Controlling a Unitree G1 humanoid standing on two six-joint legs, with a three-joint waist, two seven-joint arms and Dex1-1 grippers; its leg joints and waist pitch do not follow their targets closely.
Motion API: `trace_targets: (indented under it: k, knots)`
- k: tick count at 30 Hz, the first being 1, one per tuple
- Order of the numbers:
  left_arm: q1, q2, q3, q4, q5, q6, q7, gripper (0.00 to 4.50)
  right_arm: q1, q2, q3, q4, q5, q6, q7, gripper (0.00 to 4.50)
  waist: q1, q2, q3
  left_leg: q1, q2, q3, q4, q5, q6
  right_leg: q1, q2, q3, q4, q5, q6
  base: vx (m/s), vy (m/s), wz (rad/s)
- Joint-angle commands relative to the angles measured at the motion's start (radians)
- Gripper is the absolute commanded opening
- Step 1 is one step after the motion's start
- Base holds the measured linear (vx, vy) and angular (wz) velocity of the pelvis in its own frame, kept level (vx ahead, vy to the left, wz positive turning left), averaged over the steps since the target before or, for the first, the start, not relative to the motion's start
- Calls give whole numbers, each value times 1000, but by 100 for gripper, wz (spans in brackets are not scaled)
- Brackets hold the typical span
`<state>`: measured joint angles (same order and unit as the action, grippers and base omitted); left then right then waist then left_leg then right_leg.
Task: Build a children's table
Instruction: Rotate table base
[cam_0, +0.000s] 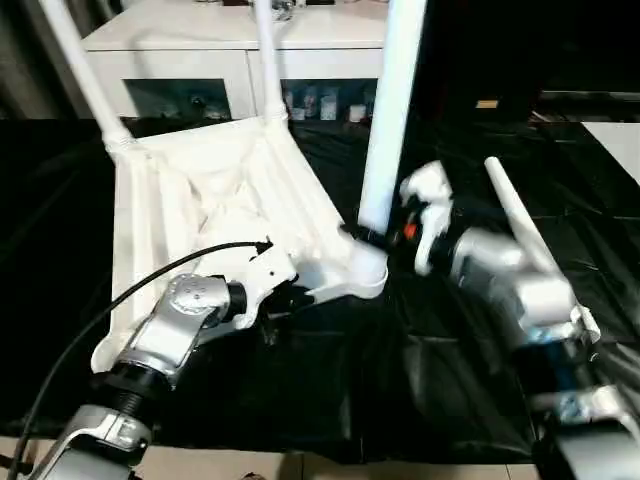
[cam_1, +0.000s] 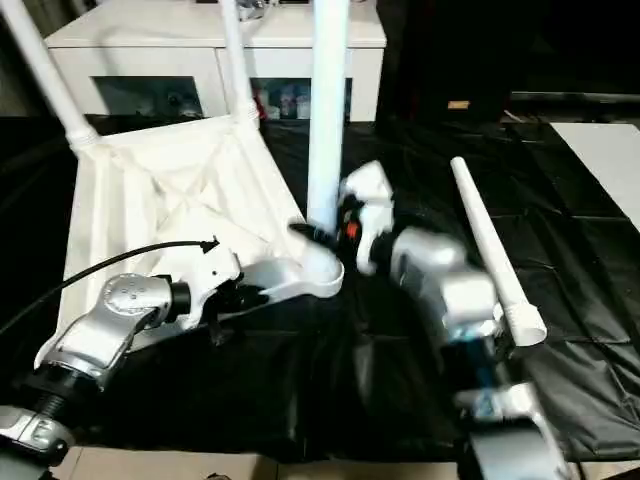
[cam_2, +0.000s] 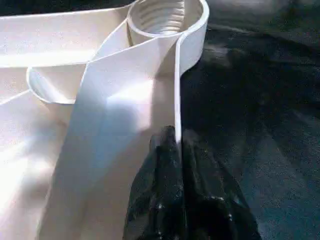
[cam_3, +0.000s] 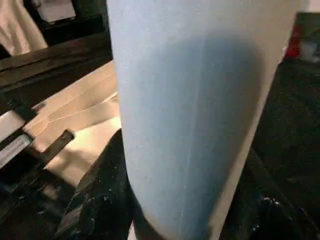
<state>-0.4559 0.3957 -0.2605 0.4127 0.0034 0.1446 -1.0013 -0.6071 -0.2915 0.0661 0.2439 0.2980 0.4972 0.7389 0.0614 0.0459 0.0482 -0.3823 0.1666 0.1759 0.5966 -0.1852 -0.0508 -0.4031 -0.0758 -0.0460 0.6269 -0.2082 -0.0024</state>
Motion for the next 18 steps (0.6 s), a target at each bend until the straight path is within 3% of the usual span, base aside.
trace_targets:
  k: [1, 4, 6, 10, 12, 13, 15, 18]
  knots:
    - [61, 36, -18, -29, -21, 26, -78, 4, -11, -16, -12, 9, -13, -17, 2, 186, 10, -8, -71, 10, 54, -20, -62, -98, 57, 57, -69, 41, -57, 53, -269, 0, 0, 0]
    - [100, 99, -40, -75, -3, 13, -113, 4, 5, -22, -13, 5, -11, -17, 10, 186, 11, -12, -71, 8, 54, -18, -60, -73, 85, 58, -68, 39, -52, 87, -280, 0, 0, 0]
    - [107, 118, -47, -74, 31, -17, -91, 4, 17, -21, -8, -5, -8, -12, 11, 186, 13, -11, -68, 12, 55, -16, -61, -95, 87, 54, -67, 39, -56, 53, -278, 0, 0, 0]
    - [63, 84, -32, -27, 36, -17, -47, 4, 24, -11, 4, -11, -6, -9, 9, 186, 12, -10, -61, 16, 56, -16, -69, -166, 49, 51, -69, 42, -68, -80, -256, 0, 0, 0]
    - [43, 63, -26, -23, 22, 3, -39, 29, 27, -5, 8, -16, -7, -7, 8, 186, 13, -10, -59, 20, 57, -16, -71, -197, 28, 48, -70, 43, -73, -136, -247, 0, 0, 0]
    - [35, 54, -23, -21, 17, 10, -29, 46, 29, -2, 11, -22, -5, -4, 9, 186, 12, -3, -59, 20, 58, -17, -73, -213, 15, 47, -70, 44, -76, -152, -241, 0, 0, 0]
    - [27, 47, -23, -17, 24, 2, -9, 64, 31, 2, 12, -30, -2, 1, 9, 186, 12, -7, -60, 17, 57, -20, -74, -214, 10, 50, -71, 44, -75, -152, -234, 0, 0, 0]
    - [1, 41, -43, 20, 55, -40, 16, 64, 48, 15, 18, -66, 9, 17, 8, 186, 16, 2, -62, 19, 55, -20, -71, -212, 12, 47, -69, 46, -79, -142, -222, 0, 0, 0]
